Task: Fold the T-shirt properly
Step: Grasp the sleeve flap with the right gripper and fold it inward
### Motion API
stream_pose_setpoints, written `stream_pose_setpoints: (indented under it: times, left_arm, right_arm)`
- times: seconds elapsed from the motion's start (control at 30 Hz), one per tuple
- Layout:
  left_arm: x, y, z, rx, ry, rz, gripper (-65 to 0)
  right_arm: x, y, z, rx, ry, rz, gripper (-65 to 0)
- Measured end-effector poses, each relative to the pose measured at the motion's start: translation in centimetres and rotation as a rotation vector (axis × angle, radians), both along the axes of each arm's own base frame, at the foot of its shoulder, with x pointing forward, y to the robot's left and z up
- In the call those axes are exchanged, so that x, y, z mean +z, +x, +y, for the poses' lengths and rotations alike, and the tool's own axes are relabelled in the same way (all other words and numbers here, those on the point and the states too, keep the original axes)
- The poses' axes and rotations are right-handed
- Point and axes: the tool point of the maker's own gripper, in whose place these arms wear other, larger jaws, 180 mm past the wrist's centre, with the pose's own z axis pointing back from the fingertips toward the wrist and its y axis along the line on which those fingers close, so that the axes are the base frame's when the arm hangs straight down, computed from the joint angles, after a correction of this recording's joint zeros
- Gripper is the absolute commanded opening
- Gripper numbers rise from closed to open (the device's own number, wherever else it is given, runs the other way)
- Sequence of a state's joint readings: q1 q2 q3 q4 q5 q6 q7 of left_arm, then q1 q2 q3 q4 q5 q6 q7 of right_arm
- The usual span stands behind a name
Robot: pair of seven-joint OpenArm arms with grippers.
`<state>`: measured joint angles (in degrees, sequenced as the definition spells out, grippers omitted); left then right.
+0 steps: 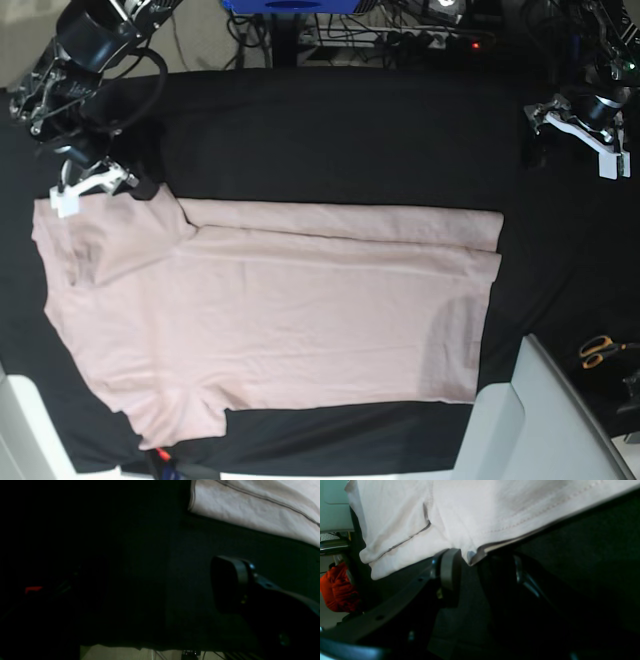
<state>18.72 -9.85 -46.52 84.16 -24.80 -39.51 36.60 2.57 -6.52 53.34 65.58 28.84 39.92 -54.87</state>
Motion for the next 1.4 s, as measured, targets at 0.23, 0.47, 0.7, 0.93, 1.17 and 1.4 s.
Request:
stream_pose_setpoints:
  times: [0.23,0.47,0.7,0.93,1.17,1.4]
  left_arm:
    - [0.0,-0.1,0.2,0.003,0.006,0.004,-2.3]
    - [0.0,0.0,0.2,0.003,0.006,0.002,-2.3]
    - [-0.1,-0.1,0.2,0.006,0.001,0.004,-2.3]
    - [-1.6,-0.9,0.2,0.027,-0.032,0.038,-2.3]
    - [-1.5,-0.8,0.2,0.026,-0.032,0.035,-2.3]
    - [-1.5,-0.8,0.2,0.027,-0.031,0.035,-2.3]
  right_arm:
    - [0.0,0.1,0.1,0.007,-0.001,0.002,-41.4]
    - [-0.1,0.2,0.2,0.016,-0.005,0.017,-64.4]
    - [0.1,0.6,1.7,0.1,0.005,0.038,-64.4]
    - [0.9,1.9,1.7,0.106,0.004,0.015,-64.4]
    - [2.7,5.0,2.2,0.198,-0.041,-0.035,-64.4]
    - [5.0,8.5,3.6,0.271,-0.069,-0.107,-64.4]
